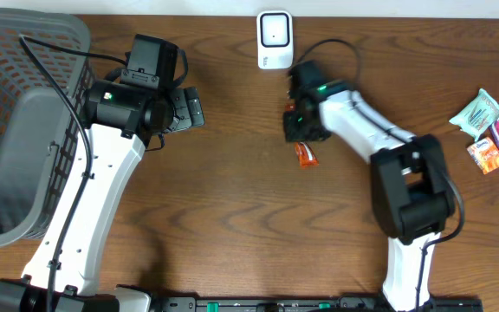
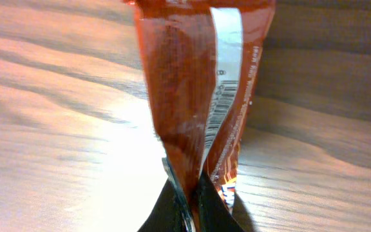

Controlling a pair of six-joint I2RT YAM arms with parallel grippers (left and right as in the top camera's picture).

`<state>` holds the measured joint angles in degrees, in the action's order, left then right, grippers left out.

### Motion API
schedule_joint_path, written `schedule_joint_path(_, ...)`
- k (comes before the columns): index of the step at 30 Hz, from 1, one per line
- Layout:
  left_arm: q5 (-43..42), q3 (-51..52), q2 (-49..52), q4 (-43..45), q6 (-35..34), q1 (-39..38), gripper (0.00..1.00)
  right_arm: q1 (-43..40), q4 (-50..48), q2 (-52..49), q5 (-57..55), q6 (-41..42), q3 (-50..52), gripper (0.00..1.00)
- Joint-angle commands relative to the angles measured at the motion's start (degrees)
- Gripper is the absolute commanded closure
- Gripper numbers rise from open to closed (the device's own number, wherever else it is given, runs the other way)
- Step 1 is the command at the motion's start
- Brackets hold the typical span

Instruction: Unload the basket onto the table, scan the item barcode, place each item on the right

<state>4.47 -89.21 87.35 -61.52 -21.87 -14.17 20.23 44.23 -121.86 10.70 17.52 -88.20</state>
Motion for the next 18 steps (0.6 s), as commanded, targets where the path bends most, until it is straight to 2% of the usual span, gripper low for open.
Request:
schedule_joint_path(1,0.6,0.1,-0.1,-0.2,0.2,0.1,0.02,-7.7,-0.4,-1.3,31.4,-0.5,-1.3,0.99)
schedule_joint_path(8,0.6,0.1,-0.1,-0.2,0.2,0.1,0.02,-15.4,-1.8,-1.3,47.9,-5.6,4.5,0.99)
schedule_joint_path(14,0.5,0.1,-0.1,-0.2,0.2,0.1,0.02,-21.2,-6.3,-1.3,45.9,-4.7,14.1,0.98)
schedule_joint_path(18,0.6,0.1,-0.1,-0.2,0.2,0.1,0.02,-26.0,-5.4,-1.3,38.2,-3.1,14.8,0.84)
